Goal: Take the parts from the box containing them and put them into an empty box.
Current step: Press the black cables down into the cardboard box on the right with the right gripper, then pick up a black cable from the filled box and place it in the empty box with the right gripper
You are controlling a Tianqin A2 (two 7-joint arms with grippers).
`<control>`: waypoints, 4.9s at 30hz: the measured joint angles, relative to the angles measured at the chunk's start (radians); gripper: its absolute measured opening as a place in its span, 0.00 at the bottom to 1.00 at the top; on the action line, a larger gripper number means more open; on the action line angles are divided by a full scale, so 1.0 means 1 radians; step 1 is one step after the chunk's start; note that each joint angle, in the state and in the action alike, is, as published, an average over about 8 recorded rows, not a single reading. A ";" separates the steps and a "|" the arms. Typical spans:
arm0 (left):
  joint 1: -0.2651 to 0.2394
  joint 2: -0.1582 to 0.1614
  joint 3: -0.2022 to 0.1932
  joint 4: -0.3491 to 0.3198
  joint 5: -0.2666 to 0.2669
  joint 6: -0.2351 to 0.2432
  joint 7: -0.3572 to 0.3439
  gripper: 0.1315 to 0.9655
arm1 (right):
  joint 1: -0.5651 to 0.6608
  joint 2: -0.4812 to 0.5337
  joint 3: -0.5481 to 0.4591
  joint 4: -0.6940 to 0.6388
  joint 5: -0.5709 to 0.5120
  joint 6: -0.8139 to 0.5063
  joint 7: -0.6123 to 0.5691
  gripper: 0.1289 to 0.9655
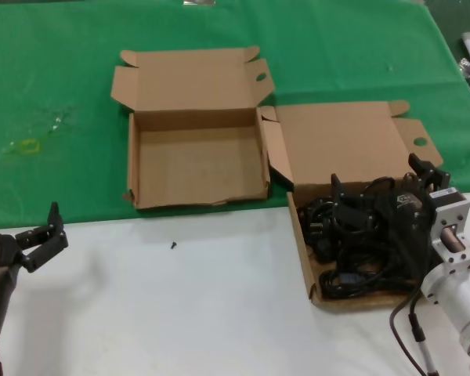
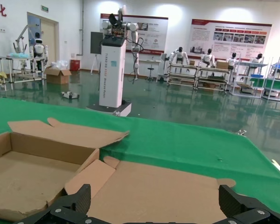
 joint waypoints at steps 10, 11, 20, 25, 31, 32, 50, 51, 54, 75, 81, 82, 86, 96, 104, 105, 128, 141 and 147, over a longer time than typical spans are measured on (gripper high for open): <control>0.000 0.000 0.000 0.000 0.000 0.000 0.000 1.00 | 0.000 0.000 0.000 0.000 0.000 0.000 0.000 1.00; 0.000 0.000 0.000 0.000 0.000 0.000 0.000 1.00 | 0.000 0.000 0.000 0.000 0.000 0.000 0.000 1.00; 0.000 0.000 0.000 0.000 0.000 0.000 0.000 1.00 | 0.000 0.000 0.000 0.000 0.000 0.000 0.000 1.00; 0.000 0.000 0.000 0.000 0.000 0.000 0.000 1.00 | 0.000 0.000 0.000 0.000 0.000 0.000 0.000 1.00; 0.000 0.000 0.000 0.000 0.000 0.000 0.000 1.00 | 0.000 0.000 0.000 0.000 0.000 0.000 0.000 1.00; 0.000 0.000 0.000 0.000 0.000 0.000 0.000 0.99 | 0.000 0.000 0.000 0.000 0.000 0.000 0.000 1.00; 0.000 0.000 0.000 0.000 0.000 0.000 0.000 0.80 | 0.019 0.025 -0.050 0.012 -0.025 -0.008 -0.015 1.00; 0.000 0.000 0.000 0.000 0.000 0.000 0.000 0.78 | 0.022 0.039 -0.058 0.014 -0.028 -0.015 -0.015 1.00; 0.000 0.000 0.000 0.000 0.000 0.000 0.000 0.73 | 0.031 0.089 -0.079 0.017 -0.038 -0.049 -0.018 1.00; 0.000 0.000 0.000 0.000 0.000 0.000 0.000 0.24 | 0.221 0.514 -0.103 -0.123 -0.035 -0.656 -0.326 1.00; 0.000 0.000 0.000 0.000 0.000 0.000 0.000 0.12 | 0.337 0.577 -0.165 -0.200 -0.071 -0.812 -0.414 1.00; 0.000 0.000 0.000 0.000 0.000 0.000 0.000 0.10 | 0.358 0.581 -0.177 -0.215 -0.078 -0.835 -0.432 1.00; 0.000 0.000 0.000 0.000 0.000 0.000 0.000 0.09 | 0.445 0.580 -0.221 -0.283 -0.116 -0.900 -0.510 1.00; 0.000 0.000 0.000 0.000 0.000 0.000 0.000 0.02 | 0.592 0.518 -0.283 -0.424 -0.189 -0.924 -0.686 0.99; 0.000 0.000 0.000 0.000 0.000 0.000 0.000 0.01 | 0.614 0.498 -0.291 -0.444 -0.196 -0.923 -0.719 0.94; 0.000 0.000 0.000 0.000 0.000 0.000 0.000 0.01 | 0.614 0.498 -0.291 -0.444 -0.197 -0.923 -0.720 0.93; 0.000 0.000 0.000 0.000 0.000 0.000 0.000 0.01 | 0.579 0.516 -0.286 -0.415 -0.195 -0.918 -0.705 0.49; 0.000 0.000 0.000 0.000 0.000 0.000 0.000 0.01 | 0.545 0.530 -0.282 -0.380 -0.190 -0.917 -0.696 0.18; 0.000 0.000 0.000 0.000 0.000 0.000 0.000 0.01 | 0.523 0.555 -0.272 -0.338 -0.184 -0.917 -0.655 0.16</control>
